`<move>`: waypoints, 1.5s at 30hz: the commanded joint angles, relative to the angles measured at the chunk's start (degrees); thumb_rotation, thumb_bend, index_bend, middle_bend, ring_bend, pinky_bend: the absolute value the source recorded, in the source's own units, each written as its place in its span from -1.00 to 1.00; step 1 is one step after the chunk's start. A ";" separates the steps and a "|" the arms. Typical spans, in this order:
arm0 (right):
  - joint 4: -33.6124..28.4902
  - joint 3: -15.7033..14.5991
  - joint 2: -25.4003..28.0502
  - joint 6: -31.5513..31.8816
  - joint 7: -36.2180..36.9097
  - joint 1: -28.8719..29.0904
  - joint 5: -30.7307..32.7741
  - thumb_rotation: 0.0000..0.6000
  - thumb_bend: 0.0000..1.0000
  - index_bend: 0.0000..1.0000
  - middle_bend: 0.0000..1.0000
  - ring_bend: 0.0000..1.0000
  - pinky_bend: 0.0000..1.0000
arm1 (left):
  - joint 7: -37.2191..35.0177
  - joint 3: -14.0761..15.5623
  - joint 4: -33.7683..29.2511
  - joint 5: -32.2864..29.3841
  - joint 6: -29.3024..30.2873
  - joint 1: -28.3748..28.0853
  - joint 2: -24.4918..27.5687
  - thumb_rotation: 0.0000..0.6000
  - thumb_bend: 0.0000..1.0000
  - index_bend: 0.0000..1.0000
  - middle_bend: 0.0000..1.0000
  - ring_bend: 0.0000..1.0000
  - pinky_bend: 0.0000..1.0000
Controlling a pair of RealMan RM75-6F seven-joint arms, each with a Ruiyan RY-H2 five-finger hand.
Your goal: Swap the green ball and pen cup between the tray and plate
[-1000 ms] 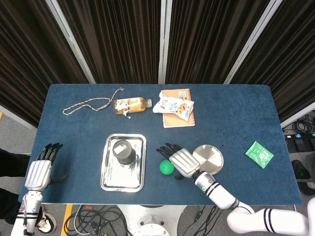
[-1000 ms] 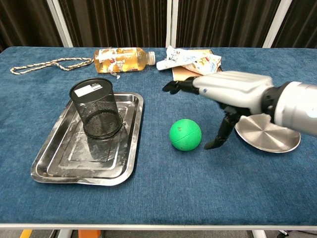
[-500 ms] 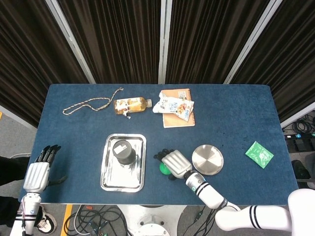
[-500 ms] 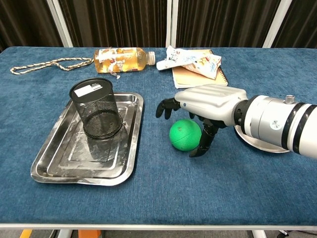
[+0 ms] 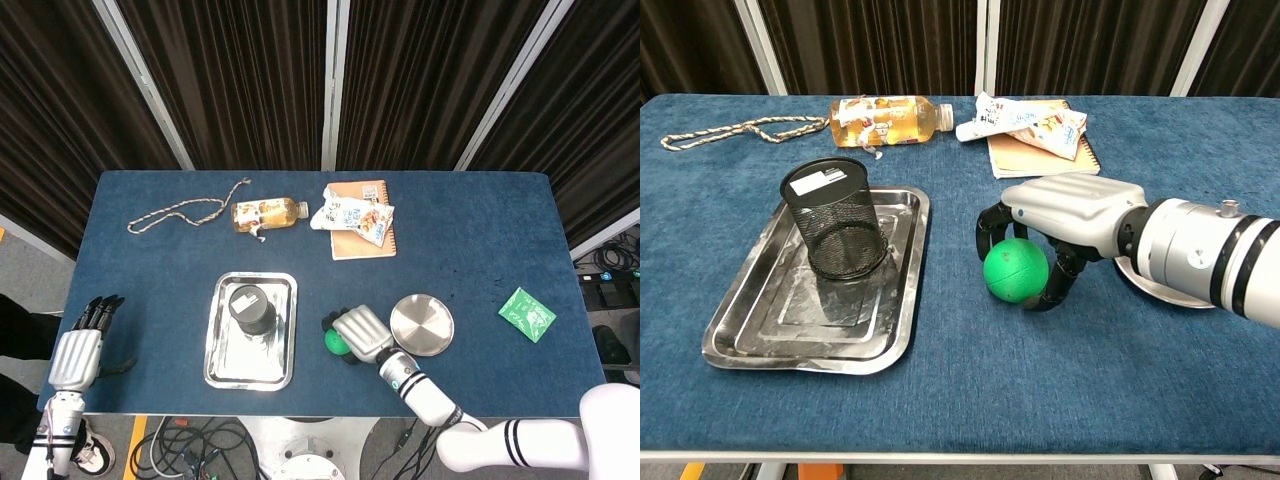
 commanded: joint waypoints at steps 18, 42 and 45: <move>0.56 -2.30 11.79 8.86 13.16 -10.28 -4.36 1.00 -0.51 0.05 -0.13 -0.16 0.28 | 0.88 -1.05 -2.39 2.53 0.90 0.37 1.04 1.00 -0.95 -0.80 -0.84 -0.93 -0.54; -2.94 -4.04 18.25 10.48 22.54 -17.14 -7.80 1.00 -1.00 -1.00 -0.95 -1.00 -0.99 | 2.63 -1.63 -5.76 3.45 1.21 0.86 2.79 1.00 -0.95 -0.80 -0.84 -0.93 -0.54; -1.66 -5.12 19.07 18.17 28.71 -21.74 -14.64 1.00 -1.00 -1.00 -0.97 -1.00 -1.00 | 2.61 -1.72 -6.97 3.29 1.76 1.32 3.38 1.00 -0.94 -0.80 -0.84 -0.93 -0.54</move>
